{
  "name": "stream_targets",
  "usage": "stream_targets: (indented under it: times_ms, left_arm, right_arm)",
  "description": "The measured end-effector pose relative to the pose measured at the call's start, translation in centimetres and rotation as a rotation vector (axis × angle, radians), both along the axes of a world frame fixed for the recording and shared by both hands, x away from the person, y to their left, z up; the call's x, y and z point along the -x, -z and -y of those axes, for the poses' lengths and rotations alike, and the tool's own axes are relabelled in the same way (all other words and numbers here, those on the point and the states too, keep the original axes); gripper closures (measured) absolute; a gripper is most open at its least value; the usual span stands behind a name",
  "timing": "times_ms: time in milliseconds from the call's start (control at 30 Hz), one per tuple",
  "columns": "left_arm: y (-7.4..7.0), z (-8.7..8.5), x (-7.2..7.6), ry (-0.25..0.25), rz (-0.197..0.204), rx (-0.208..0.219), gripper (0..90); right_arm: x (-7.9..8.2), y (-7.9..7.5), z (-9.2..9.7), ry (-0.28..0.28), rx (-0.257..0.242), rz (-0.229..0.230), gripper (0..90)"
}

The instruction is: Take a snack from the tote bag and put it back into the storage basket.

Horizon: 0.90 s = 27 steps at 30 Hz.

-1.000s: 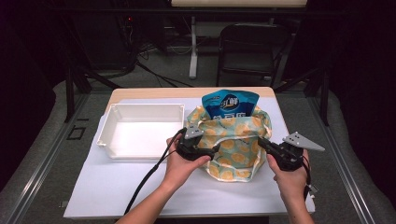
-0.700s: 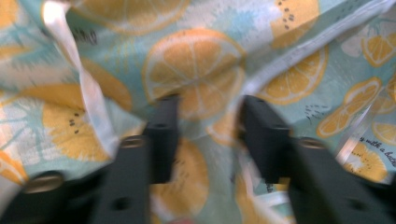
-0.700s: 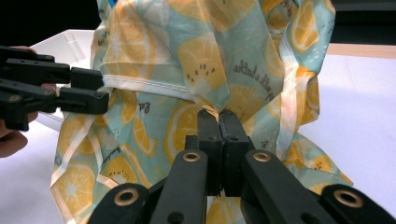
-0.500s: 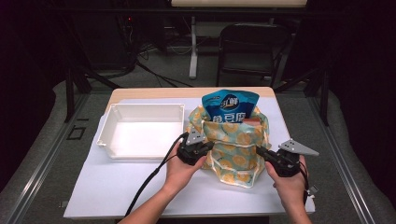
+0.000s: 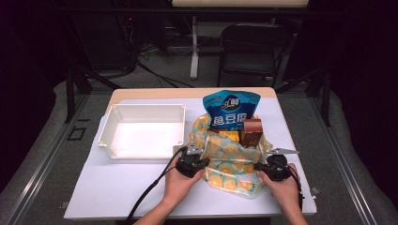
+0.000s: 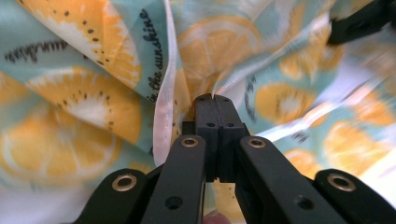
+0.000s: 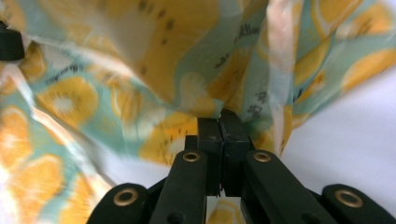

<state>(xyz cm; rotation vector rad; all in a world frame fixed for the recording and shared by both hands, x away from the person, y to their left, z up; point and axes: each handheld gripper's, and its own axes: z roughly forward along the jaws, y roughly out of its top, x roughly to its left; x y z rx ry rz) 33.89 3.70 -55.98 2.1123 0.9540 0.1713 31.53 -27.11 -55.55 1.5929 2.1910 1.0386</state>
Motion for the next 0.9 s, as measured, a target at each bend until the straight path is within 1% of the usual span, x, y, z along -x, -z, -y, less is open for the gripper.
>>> stream_targets:
  times_ms: [33, 67, 100, 133, 167, 200, 233, 267, 300, 333, 367, 400, 433, 467, 500, 533, 567, 600, 633, 667, 700, 733, 767, 800, 833, 867, 900]
  left_arm:
    - [0.2, -0.1, 0.0, -0.003, -0.003, 0.006, 90.0]
    - [0.3, -0.2, 0.1, -0.008, -0.002, 0.016, 90.0]
    - [0.1, -0.5, 0.1, -0.001, -0.002, 0.022, 90.0]
    - [0.1, -0.5, 0.2, -0.006, 0.002, 0.029, 90.0]
    - [-0.1, -0.7, 0.2, 0.000, 0.006, 0.023, 90.0]
    - [-0.2, -0.8, 0.2, -0.001, 0.006, 0.027, 90.0]
    - [-0.2, -0.8, 0.2, -0.005, 0.010, 0.027, 90.0]
    - [-0.2, -0.9, 0.2, -0.013, 0.018, 0.018, 90.0]
    - [-0.2, -1.0, 0.1, 0.001, 0.006, 0.018, 90.0]
    - [-0.1, -0.9, 0.1, -0.004, 0.010, 0.020, 90.0]
    - [0.0, -0.9, 0.1, 0.004, 0.006, 0.016, 90.0]
    - [0.1, -0.8, 0.1, 0.005, 0.006, 0.017, 90.0]
    - [0.1, -0.8, 0.2, 0.005, 0.014, 0.017, 90.0]
    - [0.1, -0.8, 0.2, 0.011, 0.010, 0.018, 90.0]
    - [0.0, -0.7, 0.3, 0.019, 0.013, 0.020, 90.0]
    - [-0.1, -0.8, 0.4, 0.021, 0.017, 0.020, 90.0]
    - [-0.1, -0.8, 0.5, 0.016, 0.024, 0.024, 90.0]
    - [-0.3, -0.9, 0.5, 0.010, 0.040, 0.031, 89.4]
    - [-0.5, -1.2, 0.5, 0.032, 0.030, 0.043, 87.5]
    - [-0.8, -1.4, 0.6, 0.033, 0.037, 0.059, 85.0]
    - [-1.1, -1.6, 0.6, 0.035, 0.044, 0.072, 81.4]
    - [-1.4, -1.8, 0.7, 0.031, 0.050, 0.090, 79.7]
    - [-1.7, -2.0, 0.8, 0.028, 0.051, 0.115, 76.5]
    - [-2.2, -2.1, 0.8, 0.025, 0.063, 0.138, 72.5]
    - [-2.5, -2.2, 0.8, 0.029, 0.068, 0.149, 68.6]
    - [-3.0, -2.2, 1.0, 0.029, 0.083, 0.170, 67.3]
    - [-3.3, -2.3, 1.1, 0.033, 0.091, 0.178, 64.9]
  right_arm:
    - [0.0, 0.0, 0.1, 0.001, -0.018, 0.001, 86.1]
    - [0.1, -0.4, 0.4, -0.015, 0.022, -0.016, 80.9]
    - [0.3, -0.2, 0.0, 0.011, -0.091, 0.021, 71.7]
    - [0.8, -0.9, 0.5, 0.001, -0.077, 0.042, 64.9]
    - [1.1, -1.4, 0.7, -0.007, -0.087, 0.061, 60.7]
    - [1.7, -2.2, 0.9, -0.011, -0.117, 0.114, 56.7]
    - [2.1, -2.7, 1.0, -0.018, -0.132, 0.145, 53.8]
    - [2.6, -3.4, 1.2, -0.024, -0.143, 0.185, 50.9]
    - [3.2, -4.2, 1.5, -0.021, -0.152, 0.220, 49.4]
    - [3.6, -5.1, 1.7, -0.009, -0.167, 0.271, 48.3]
    - [3.7, -5.7, 1.7, 0.001, -0.182, 0.304, 46.9]
    - [3.8, -6.6, 1.7, 0.011, -0.201, 0.350, 45.2]
    - [3.7, -7.1, 1.5, 0.018, -0.213, 0.376, 43.7]
    - [3.5, -7.7, 1.1, 0.025, -0.227, 0.400, 41.6]
    - [3.3, -8.1, 0.8, 0.027, -0.228, 0.421, 38.8]
    - [2.8, -8.2, 0.1, 0.038, -0.237, 0.438, 37.9]
    - [2.5, -8.1, -0.3, 0.040, -0.238, 0.445, 38.3]
    - [2.1, -7.8, -0.9, 0.053, -0.229, 0.442, 40.8]
    - [1.7, -7.2, -1.3, 0.070, -0.205, 0.425, 45.8]
    - [1.5, -6.8, -1.5, 0.077, -0.193, 0.409, 50.7]
    - [1.2, -6.0, -1.8, 0.087, -0.178, 0.388, 60.5]
    - [1.1, -5.6, -1.9, 0.094, -0.165, 0.376, 63.9]
    - [1.1, -5.2, -1.9, 0.100, -0.138, 0.355, 71.6]
    - [1.0, -4.9, -1.7, 0.086, -0.140, 0.334, 76.2]
    - [0.9, -4.5, -1.7, 0.068, -0.147, 0.324, 79.8]
    - [0.9, -4.3, -1.6, 0.059, -0.130, 0.310, 82.9]
    - [0.8, -4.0, -1.6, 0.049, -0.123, 0.296, 86.8]
